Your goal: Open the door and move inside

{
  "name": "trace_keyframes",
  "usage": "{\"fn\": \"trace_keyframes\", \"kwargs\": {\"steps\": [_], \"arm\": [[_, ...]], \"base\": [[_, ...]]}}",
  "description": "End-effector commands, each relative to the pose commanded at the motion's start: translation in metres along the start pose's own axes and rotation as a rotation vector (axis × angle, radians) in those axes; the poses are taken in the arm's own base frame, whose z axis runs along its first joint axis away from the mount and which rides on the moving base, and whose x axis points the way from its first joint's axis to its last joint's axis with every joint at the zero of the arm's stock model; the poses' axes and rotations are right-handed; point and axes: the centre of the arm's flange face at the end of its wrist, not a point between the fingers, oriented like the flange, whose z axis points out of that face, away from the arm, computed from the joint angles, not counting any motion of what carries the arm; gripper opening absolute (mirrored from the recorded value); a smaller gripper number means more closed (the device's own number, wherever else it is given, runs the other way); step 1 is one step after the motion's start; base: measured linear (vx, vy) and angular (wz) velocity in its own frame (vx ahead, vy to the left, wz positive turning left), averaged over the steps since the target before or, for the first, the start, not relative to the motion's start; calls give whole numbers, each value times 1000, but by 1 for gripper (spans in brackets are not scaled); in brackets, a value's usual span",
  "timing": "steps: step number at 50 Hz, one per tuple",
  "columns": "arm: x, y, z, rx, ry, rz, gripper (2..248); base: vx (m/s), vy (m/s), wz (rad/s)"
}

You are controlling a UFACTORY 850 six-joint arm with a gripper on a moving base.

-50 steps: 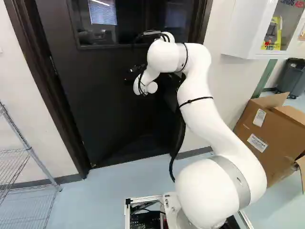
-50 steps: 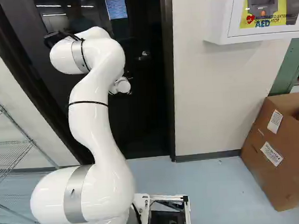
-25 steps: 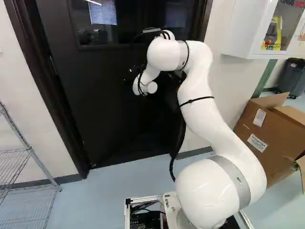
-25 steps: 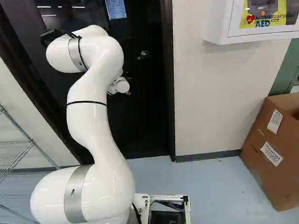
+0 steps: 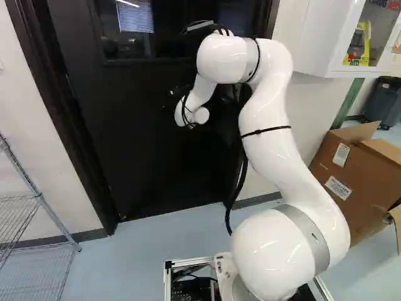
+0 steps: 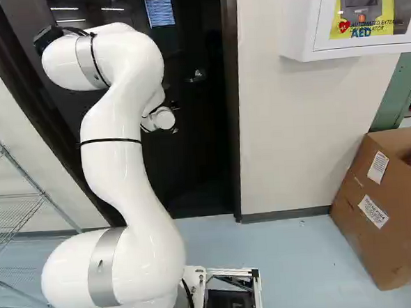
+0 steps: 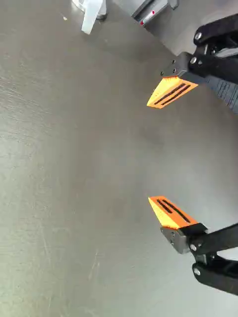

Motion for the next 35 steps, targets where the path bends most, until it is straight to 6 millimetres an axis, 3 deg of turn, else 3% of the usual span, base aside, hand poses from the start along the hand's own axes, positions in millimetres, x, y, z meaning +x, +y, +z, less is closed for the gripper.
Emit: {"fn": "trace_keyframes", "kwargs": {"steps": [35], "arm": [[-1,10,-75,-80,-61,65,247]], "base": [[0,0,0]]}}
